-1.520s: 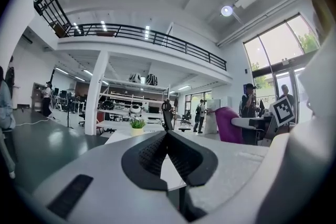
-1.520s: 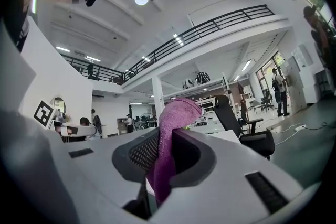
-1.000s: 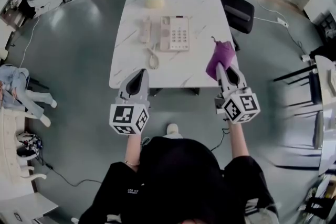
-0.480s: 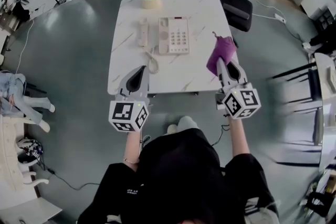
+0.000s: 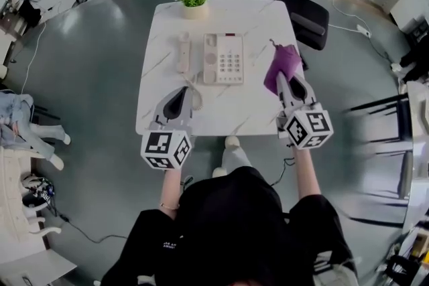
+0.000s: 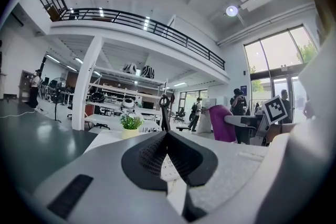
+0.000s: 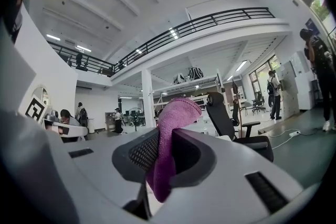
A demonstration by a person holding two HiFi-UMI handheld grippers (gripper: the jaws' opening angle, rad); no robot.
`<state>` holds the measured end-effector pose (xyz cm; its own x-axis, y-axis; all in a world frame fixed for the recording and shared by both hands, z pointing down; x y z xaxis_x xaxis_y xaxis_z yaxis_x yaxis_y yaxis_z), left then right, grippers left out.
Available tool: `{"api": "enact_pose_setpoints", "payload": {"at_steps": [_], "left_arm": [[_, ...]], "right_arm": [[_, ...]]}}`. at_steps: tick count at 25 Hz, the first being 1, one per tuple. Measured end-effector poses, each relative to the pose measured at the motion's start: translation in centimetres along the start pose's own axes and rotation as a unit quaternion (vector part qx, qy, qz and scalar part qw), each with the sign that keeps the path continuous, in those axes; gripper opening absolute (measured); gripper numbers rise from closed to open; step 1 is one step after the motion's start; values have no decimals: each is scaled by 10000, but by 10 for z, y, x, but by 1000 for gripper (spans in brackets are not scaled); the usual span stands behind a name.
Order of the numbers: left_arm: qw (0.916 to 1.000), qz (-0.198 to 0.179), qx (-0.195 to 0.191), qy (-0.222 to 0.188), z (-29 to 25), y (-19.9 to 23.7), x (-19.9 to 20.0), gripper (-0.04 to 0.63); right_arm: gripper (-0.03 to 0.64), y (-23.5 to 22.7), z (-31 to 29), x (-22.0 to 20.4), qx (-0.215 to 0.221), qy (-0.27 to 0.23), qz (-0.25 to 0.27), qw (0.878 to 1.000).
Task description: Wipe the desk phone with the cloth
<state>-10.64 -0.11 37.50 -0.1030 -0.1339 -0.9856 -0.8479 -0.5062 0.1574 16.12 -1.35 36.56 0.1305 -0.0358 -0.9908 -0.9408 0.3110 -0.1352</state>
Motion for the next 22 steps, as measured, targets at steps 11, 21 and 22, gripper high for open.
{"api": "enact_pose_setpoints", "payload": {"at_steps": [11, 21, 22], "left_arm": [[9994, 153, 213, 213, -74, 21, -11, -3], [9968, 399, 544, 419, -114, 41, -25, -3], [9961, 452, 587, 481, -114, 42, -29, -3]], "right_arm": [[38, -46, -80, -12, 147, 301, 57, 9994], [37, -69, -144, -28, 423, 654, 314, 9965], [37, -70, -148, -32, 447, 700, 280, 9962]]}}
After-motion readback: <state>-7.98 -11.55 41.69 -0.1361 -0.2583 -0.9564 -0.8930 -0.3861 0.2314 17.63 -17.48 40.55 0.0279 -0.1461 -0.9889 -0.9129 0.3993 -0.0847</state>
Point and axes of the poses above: the fingertips, and each gripper's own axes: z backward along the fingers, y to its left, x out of its top, the point moved 1 cm from there along z, backward along the fingers, and after that the axes turned 3 degrees about -y, right-handed, at the moved point
